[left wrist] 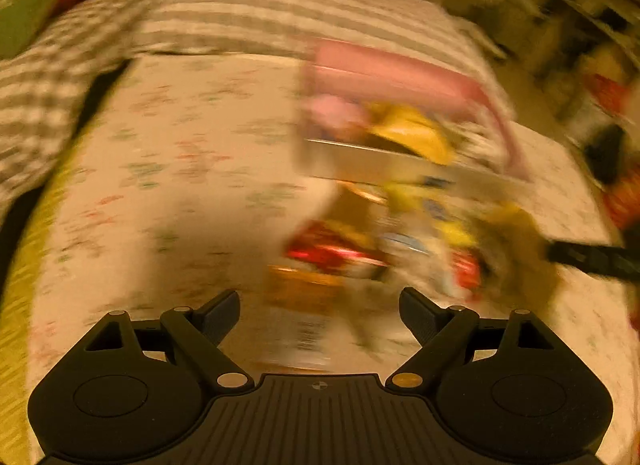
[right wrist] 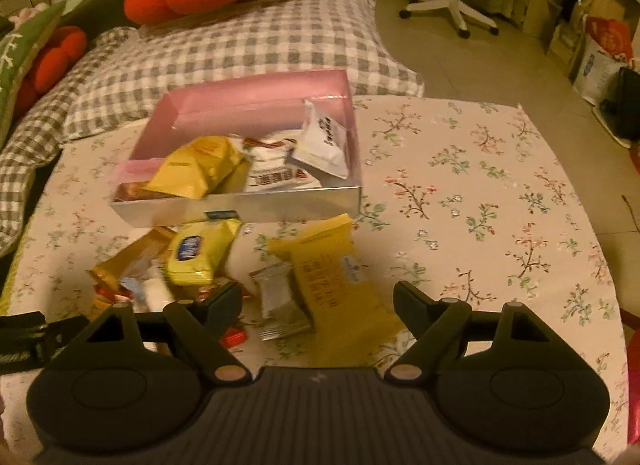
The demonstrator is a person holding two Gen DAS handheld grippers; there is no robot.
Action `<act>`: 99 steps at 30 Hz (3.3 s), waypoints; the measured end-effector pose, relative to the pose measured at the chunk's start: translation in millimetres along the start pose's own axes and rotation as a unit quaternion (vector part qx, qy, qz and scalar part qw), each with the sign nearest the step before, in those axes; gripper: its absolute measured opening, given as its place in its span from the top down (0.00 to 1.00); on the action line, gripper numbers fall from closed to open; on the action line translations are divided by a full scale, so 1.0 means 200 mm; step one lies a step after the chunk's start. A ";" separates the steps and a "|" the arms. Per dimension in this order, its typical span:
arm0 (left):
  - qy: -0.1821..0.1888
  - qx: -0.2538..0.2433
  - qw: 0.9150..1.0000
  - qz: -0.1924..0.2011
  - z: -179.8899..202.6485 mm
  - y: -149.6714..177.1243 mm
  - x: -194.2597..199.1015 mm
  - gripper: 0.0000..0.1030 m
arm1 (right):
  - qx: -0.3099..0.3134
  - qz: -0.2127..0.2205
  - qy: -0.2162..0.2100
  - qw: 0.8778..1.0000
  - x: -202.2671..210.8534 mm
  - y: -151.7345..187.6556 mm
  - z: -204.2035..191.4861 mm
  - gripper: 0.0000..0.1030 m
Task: Organize snacks
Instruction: 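Grasp another yellow bread packet with right tool while left moves to pile, then grasp the white printed packet with left tool while right holds yellow packet, then lift both held packets and carry them toward the pink box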
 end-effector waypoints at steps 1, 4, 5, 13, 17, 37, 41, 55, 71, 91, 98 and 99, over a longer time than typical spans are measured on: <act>0.016 -0.021 1.000 -0.001 0.05 0.01 0.00 0.15 | 0.003 -0.003 0.002 1.000 -0.01 0.00 0.00 0.24; 0.029 -0.106 0.994 0.005 0.20 0.03 -0.01 0.14 | 0.011 -0.004 0.005 1.000 -0.03 -0.01 0.02 0.25; 0.027 -0.131 0.991 0.008 0.24 0.03 -0.02 0.14 | 0.013 -0.003 0.005 1.000 -0.03 -0.01 0.02 0.25; -0.018 -0.242 0.970 -0.002 0.36 0.09 -0.17 0.15 | 0.024 -0.015 0.004 1.000 -0.09 -0.02 0.03 0.27; -0.016 -0.230 0.973 -0.009 0.33 0.07 -0.21 0.15 | 0.033 -0.028 0.013 0.999 -0.15 -0.02 0.04 0.29; 0.040 -0.186 0.982 -0.013 0.23 0.00 -0.16 0.31 | 0.016 -0.089 -0.002 0.996 -0.31 0.03 0.05 0.55; 0.048 -0.192 0.980 -0.012 0.22 0.00 -0.15 0.28 | 0.019 -0.089 -0.002 0.996 -0.32 0.04 0.04 0.57; 0.031 -0.230 0.973 0.012 0.19 -0.02 -0.07 0.19 | -0.005 -0.074 -0.006 0.997 -0.29 0.00 0.05 0.66; -0.028 -0.274 0.961 -0.028 0.18 0.05 -0.27 0.37 | -0.021 -0.047 -0.012 0.999 -0.20 -0.03 0.06 0.66; 0.001 -0.203 0.979 0.020 0.08 -0.01 -0.04 0.58 | -0.011 -0.028 0.004 1.000 -0.10 0.01 0.04 0.66; 0.016 -0.188 0.979 0.071 0.07 -0.06 0.12 0.58 | -0.011 -0.004 -0.009 1.000 -0.02 -0.02 -0.04 0.66; 0.017 -0.185 0.980 0.076 0.07 -0.08 0.13 0.58 | -0.011 0.001 -0.011 1.000 0.00 -0.03 -0.05 0.66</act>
Point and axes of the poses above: each gripper's, at about its wrist camera, not at the fingertips, and x roughly against the way its jaws point, z to its right, y to its underside, the point moved 8 cm from there along -x, roughly the way its jaws point, and after that the axes turned 5 degrees about -x, right-handed, at the moved point
